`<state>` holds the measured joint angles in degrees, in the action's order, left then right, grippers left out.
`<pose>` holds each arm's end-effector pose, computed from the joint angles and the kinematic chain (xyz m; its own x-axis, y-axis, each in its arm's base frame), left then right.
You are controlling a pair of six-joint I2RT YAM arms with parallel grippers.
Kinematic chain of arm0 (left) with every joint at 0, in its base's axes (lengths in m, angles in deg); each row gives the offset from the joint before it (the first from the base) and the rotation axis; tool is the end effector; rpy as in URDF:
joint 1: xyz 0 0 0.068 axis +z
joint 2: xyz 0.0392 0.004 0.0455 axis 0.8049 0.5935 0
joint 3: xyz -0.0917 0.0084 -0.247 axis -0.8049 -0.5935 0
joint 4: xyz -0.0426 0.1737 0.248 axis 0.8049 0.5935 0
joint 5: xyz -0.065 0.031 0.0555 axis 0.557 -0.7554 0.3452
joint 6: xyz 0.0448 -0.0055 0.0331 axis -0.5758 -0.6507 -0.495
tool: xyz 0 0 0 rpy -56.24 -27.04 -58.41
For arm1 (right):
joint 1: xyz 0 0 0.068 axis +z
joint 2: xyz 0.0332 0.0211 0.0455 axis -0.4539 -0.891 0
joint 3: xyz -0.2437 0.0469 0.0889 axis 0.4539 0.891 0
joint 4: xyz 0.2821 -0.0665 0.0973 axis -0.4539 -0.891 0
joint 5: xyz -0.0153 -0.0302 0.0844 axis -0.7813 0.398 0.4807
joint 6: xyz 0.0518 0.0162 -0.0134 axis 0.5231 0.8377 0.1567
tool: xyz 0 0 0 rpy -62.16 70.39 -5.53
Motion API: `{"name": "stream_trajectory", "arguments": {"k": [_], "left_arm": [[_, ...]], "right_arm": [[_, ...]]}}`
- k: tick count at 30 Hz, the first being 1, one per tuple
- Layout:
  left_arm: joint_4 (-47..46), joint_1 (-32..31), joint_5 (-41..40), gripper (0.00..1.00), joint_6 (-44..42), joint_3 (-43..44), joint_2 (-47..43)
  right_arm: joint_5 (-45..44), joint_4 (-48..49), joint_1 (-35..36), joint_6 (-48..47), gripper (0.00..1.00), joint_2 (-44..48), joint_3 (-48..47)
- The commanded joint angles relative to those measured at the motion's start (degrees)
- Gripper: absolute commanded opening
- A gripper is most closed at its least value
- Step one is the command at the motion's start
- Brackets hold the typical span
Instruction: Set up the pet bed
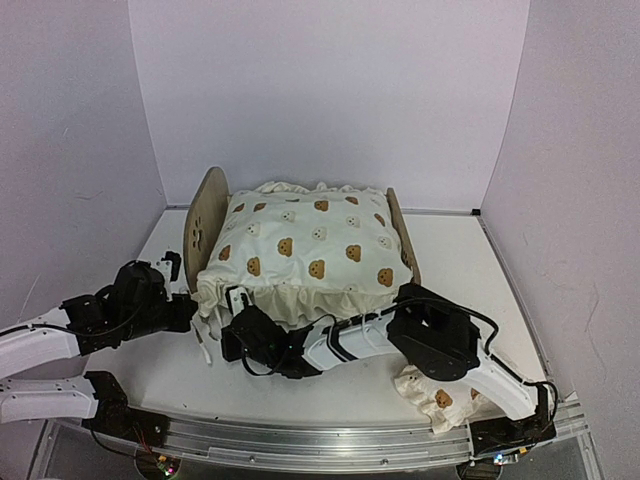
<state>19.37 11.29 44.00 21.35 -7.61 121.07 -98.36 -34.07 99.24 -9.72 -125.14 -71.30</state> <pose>0.1726 -0.1443 0.1988 -0.6460 -0.0575 -0.7612 0.2201 0.9408 -0.2579 0.1867 0.5424 0.0379 -0.5657 -0.0443 -0.8234 -0.6026 0.7038 0.3762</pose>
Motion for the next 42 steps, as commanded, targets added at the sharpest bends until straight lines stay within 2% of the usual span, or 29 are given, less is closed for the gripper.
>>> {"name": "stream_trajectory", "arguments": {"k": [1,6,11,15,19,22,28,35,39,42], "left_arm": [[-4.38,0.38,2.15,0.0,4.5,-4.91,-2.14],[-8.6,0.38,2.21,0.0,13.24,-10.56,-3.6],[-16.17,0.83,4.87,0.0,20.56,-16.77,-0.42],[-19.32,1.59,7.42,0.0,19.75,-17.97,-1.38],[-19.93,6.78,12.14,0.0,16.37,-17.99,-1.45],[-23.13,11.03,18.75,0.0,15.95,-18.88,-0.78],[-25.18,14.96,21.64,0.0,15.88,-19.47,0.89],[-27.7,15.06,26.71,0.0,18.4,-22.61,-2.31],[-27.58,15.06,32.4,0.0,19.61,-22.63,-3.13],[-27.47,15.06,34.25,0.0,19.89,-22.75,-3.37]], "right_arm": [[14.57,-0.94,-0.72,2.91,0.0,8.09,4.03],[24.52,-0.94,-1.73,2.14,0.0,7.29,2.89],[31.89,-0.94,-2.16,2.73,0.0,8.03,4.57],[37.08,-0.96,-2.7,2.99,0.0,10.59,7.3],[40.45,-0.32,-3.38,6.81,0.0,9.34,6.79],[41.98,-0.32,-3.47,7.27,0.0,5.68,3.91],[43.16,-0.41,-3.23,7.89,0.0,3.65,1.47],[41.6,-2.9,-4.4,6.88,0.0,10.7,5.56],[41.08,-3.05,-4.68,7.02,0.0,9.21,4.91],[42.91,-3.8,-4.58,9.06,0.0,5.55,0.68]]}}
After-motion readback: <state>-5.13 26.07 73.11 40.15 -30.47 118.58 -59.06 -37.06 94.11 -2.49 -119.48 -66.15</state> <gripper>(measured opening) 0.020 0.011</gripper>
